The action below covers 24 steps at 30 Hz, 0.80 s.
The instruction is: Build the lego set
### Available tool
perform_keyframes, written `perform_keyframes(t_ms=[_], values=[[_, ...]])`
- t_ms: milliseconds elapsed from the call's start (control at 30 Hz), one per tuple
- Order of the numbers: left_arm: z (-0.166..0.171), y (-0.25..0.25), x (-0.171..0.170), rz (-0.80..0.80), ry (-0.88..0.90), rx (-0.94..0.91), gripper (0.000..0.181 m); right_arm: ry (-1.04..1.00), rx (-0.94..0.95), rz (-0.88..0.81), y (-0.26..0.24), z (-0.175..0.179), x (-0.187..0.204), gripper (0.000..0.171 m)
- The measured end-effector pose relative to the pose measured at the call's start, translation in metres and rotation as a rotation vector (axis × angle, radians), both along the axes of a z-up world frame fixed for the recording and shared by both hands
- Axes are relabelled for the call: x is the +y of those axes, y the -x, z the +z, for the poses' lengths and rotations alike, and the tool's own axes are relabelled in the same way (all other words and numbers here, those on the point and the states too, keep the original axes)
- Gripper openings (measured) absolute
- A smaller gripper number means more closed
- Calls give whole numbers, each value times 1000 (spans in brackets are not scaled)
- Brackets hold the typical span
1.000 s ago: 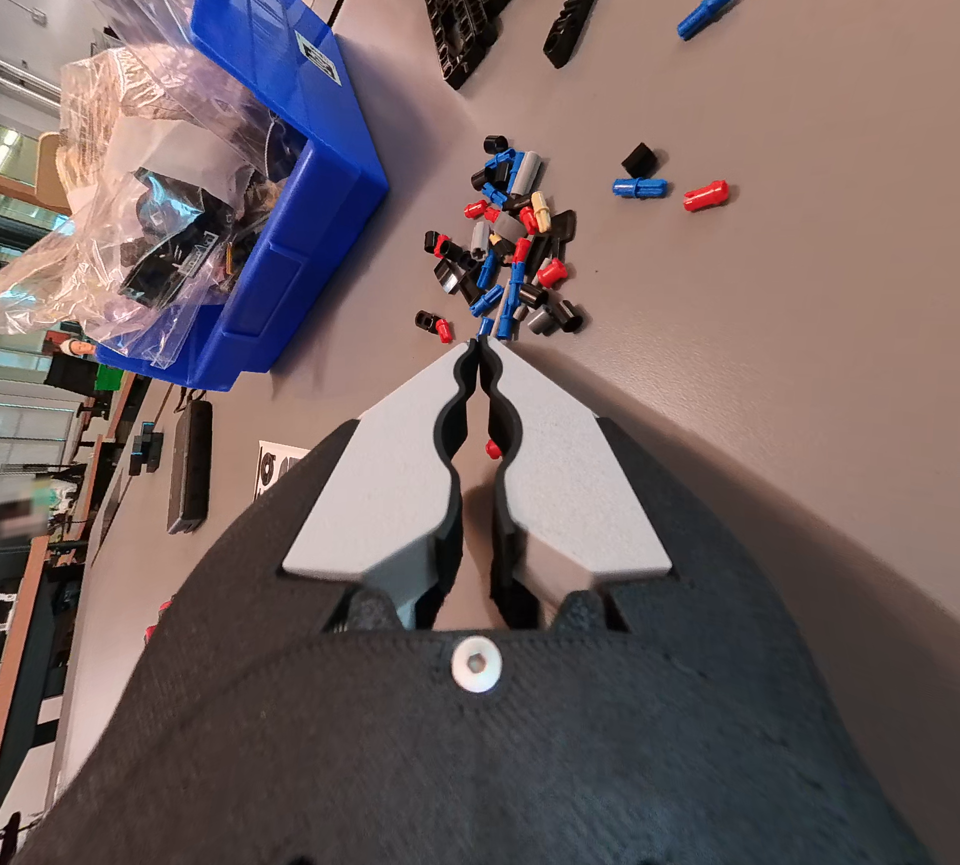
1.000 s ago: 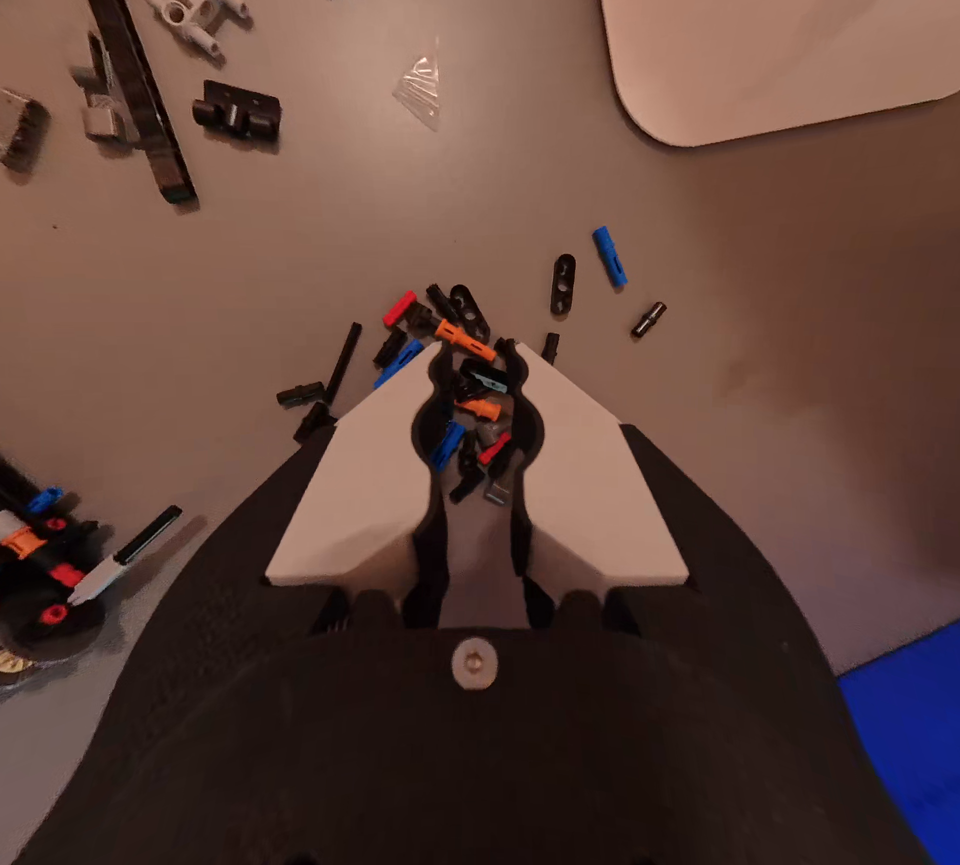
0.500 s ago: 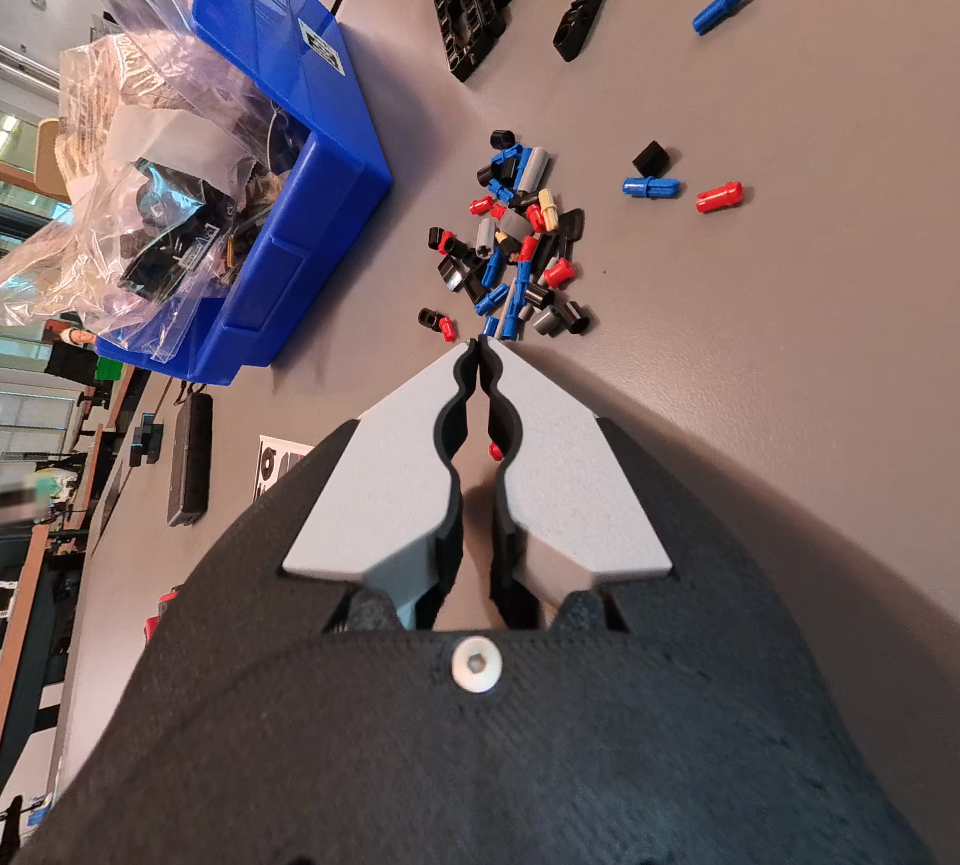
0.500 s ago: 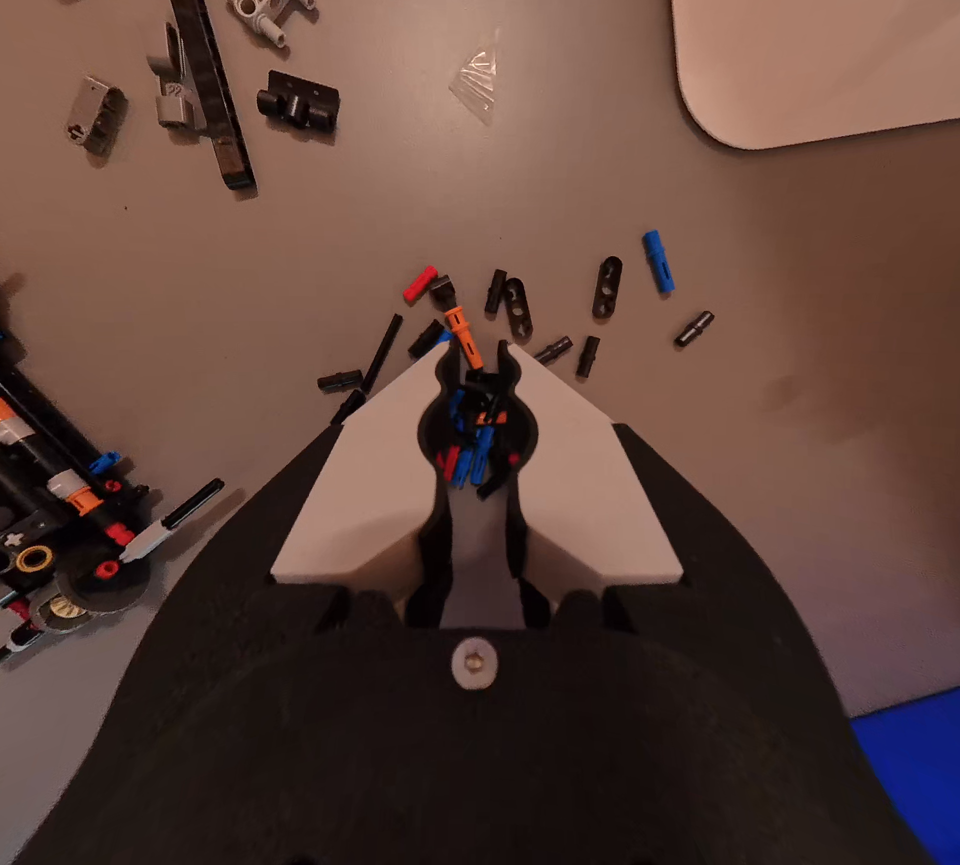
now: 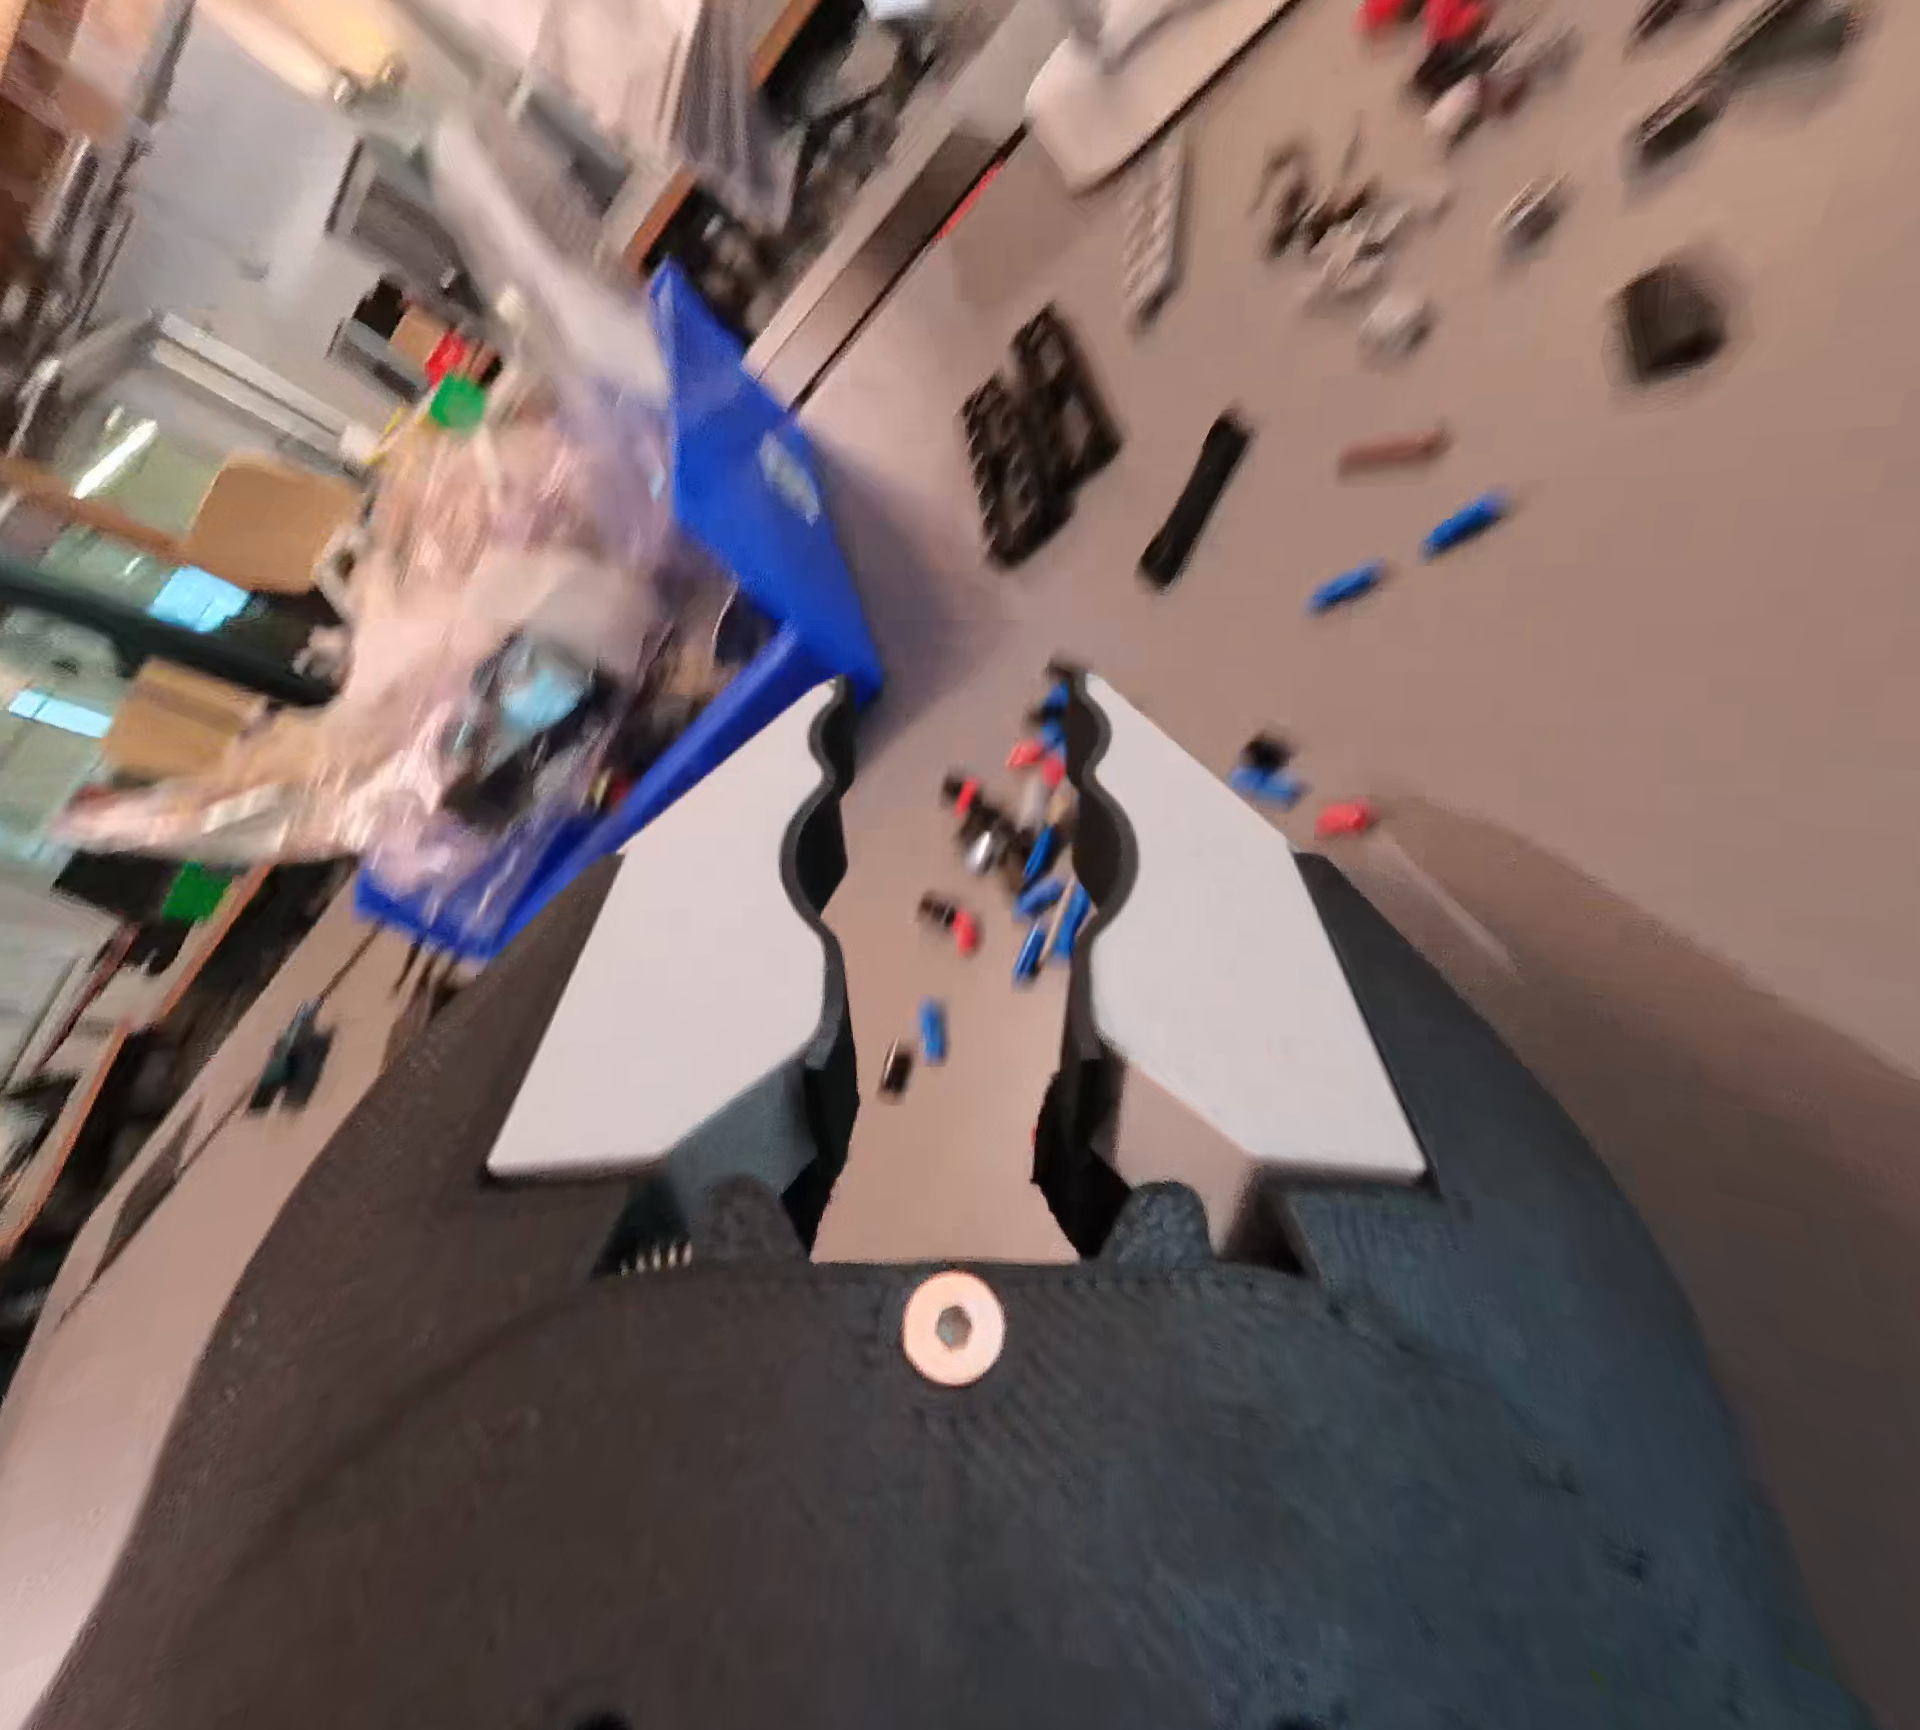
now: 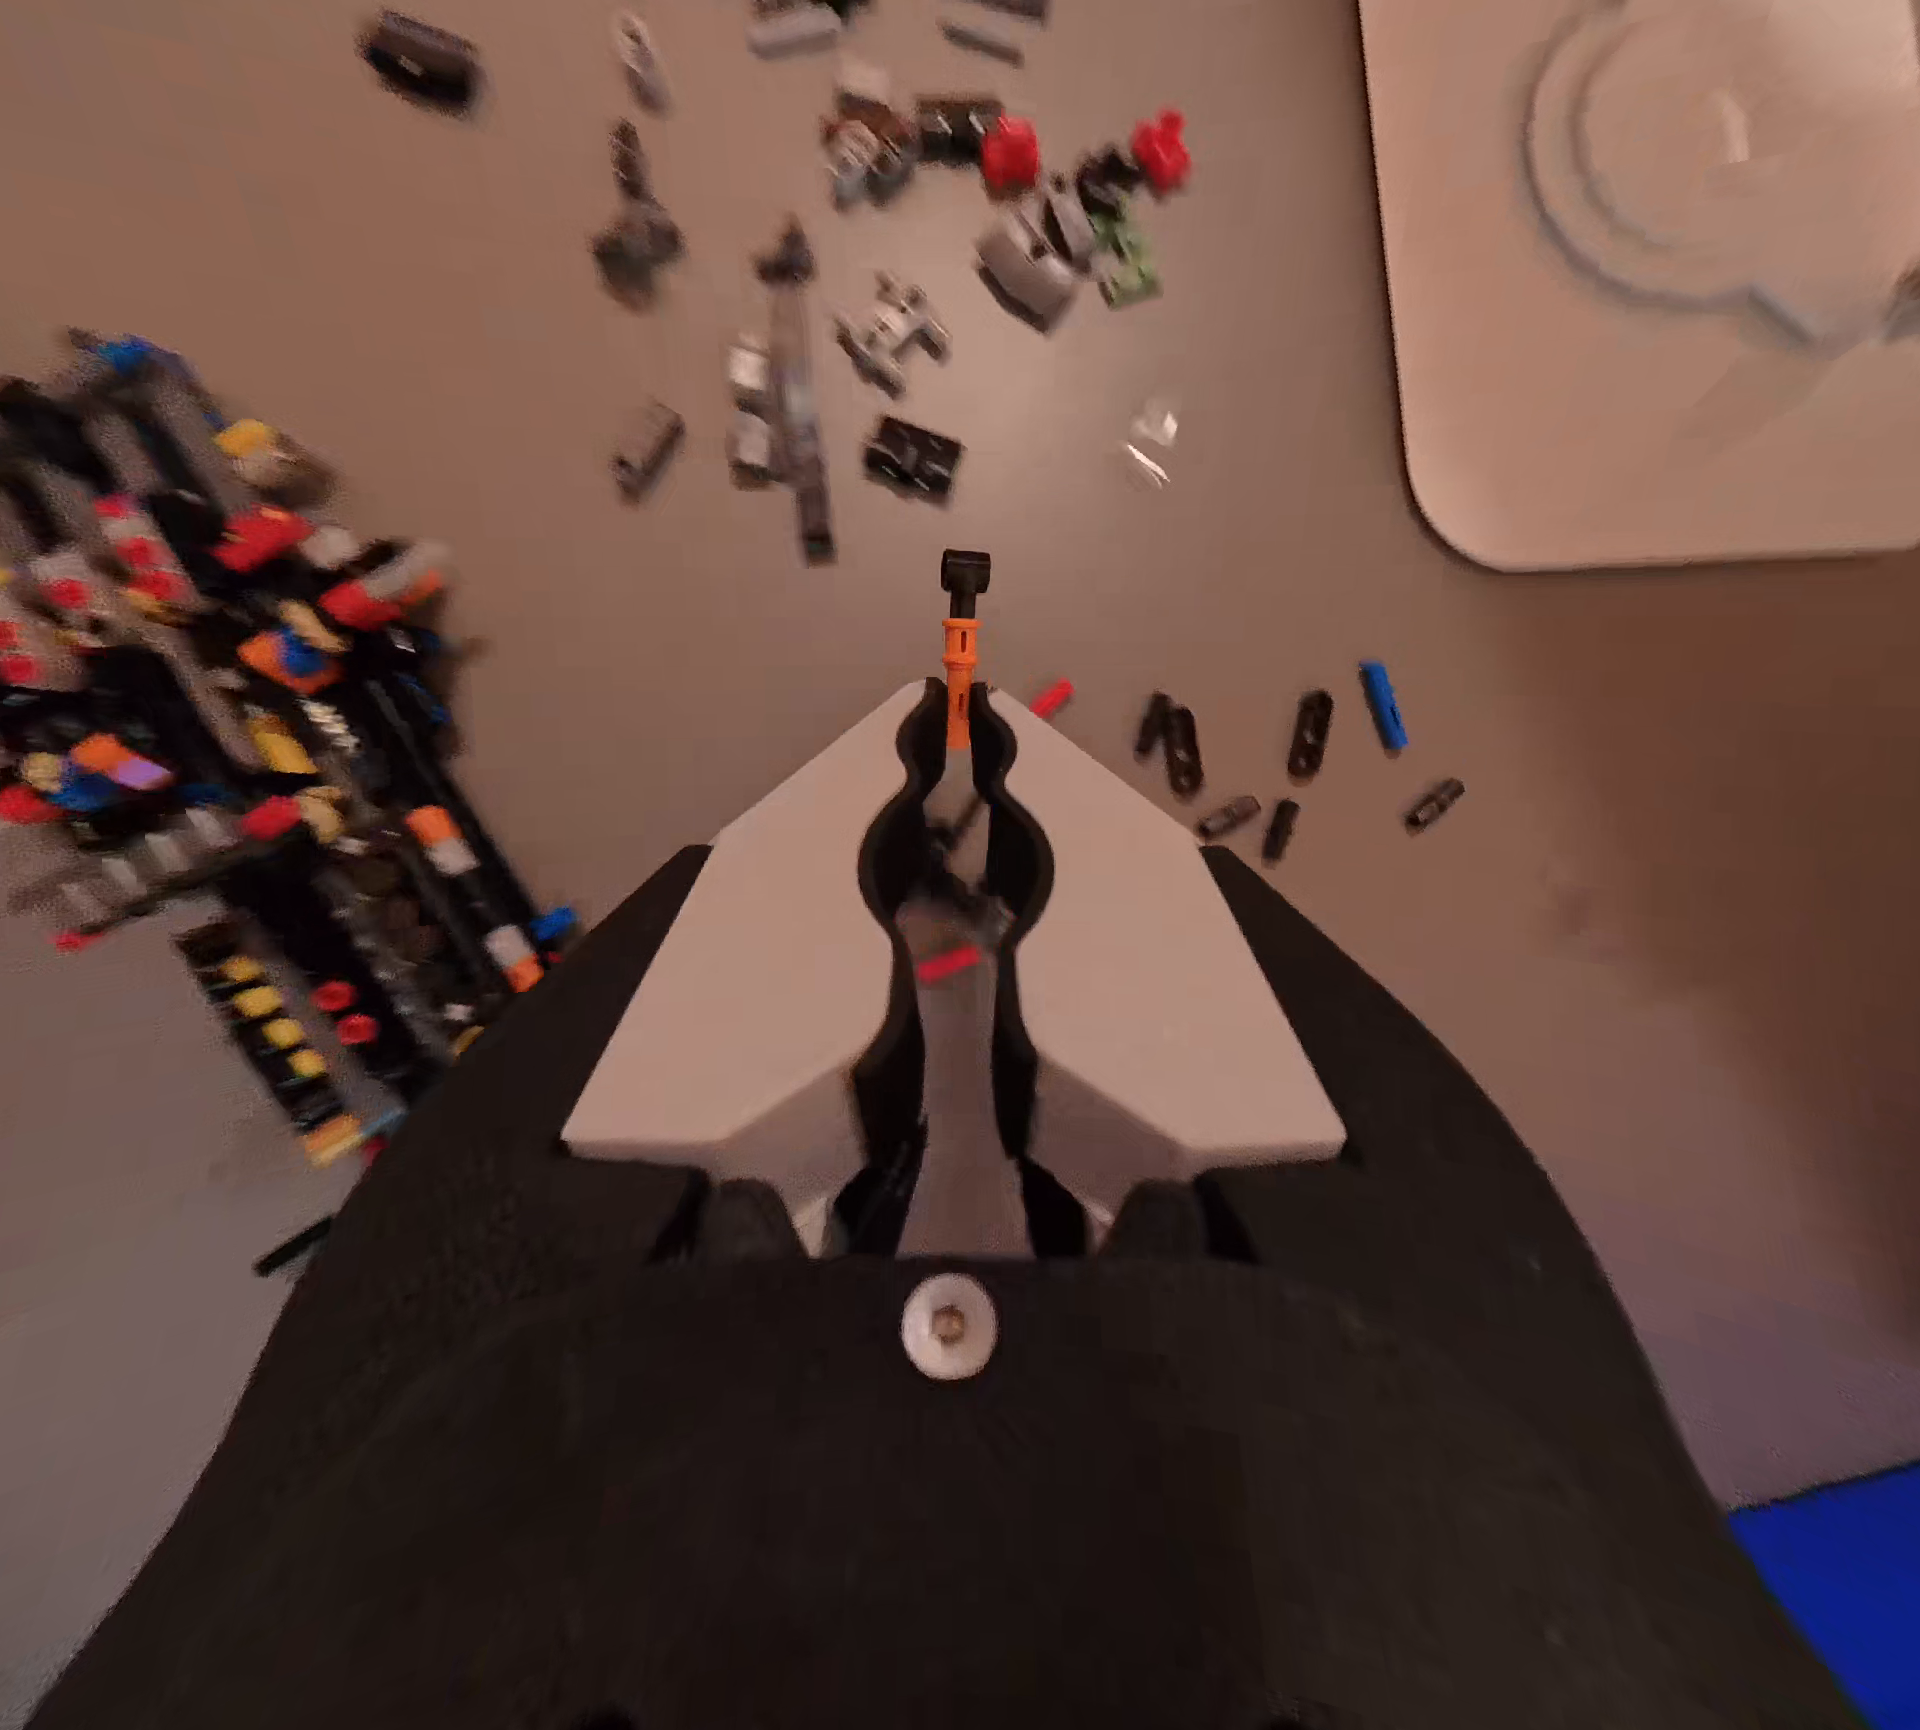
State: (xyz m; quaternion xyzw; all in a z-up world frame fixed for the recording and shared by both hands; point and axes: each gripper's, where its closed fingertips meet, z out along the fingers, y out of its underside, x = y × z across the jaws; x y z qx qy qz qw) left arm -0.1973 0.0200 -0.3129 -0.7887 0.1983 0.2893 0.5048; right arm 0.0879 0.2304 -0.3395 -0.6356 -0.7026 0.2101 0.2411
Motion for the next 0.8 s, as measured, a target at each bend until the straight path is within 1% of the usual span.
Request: perform_keyframes(t_ms=[33, 133, 233, 367, 500, 567, 667, 800], values=[[6, -19, 12, -63, -1, -6, 42, -6, 29, 24, 5, 8, -10, 1], [16, -88, 47, -288, -18, -40, 41, -57, 94, 106, 21, 25, -41, 1], [20, -140, 78, -461, -3, -52, 41, -143, 151, 193, 33, 37, -68, 1], [28, -192, 99, -643, 2, -115, 34, -284, 180, 270, 40, 45, -87, 1], [31, -222, 104, -770, 1, -88, 30, -329, 176, 323, 43, 47, -98, 1], [33, -225, 109, -780, -13, -48, 26, -357, 170, 342, 45, 46, -99, 1], [32, -230, 109, -827, 11, -74, 18, -379, 167, 363, 48, 43, -100, 1], [25, -232, 109, -861, 52, -56, 6, -407, 170, 377, 49, 42, -100, 1]])
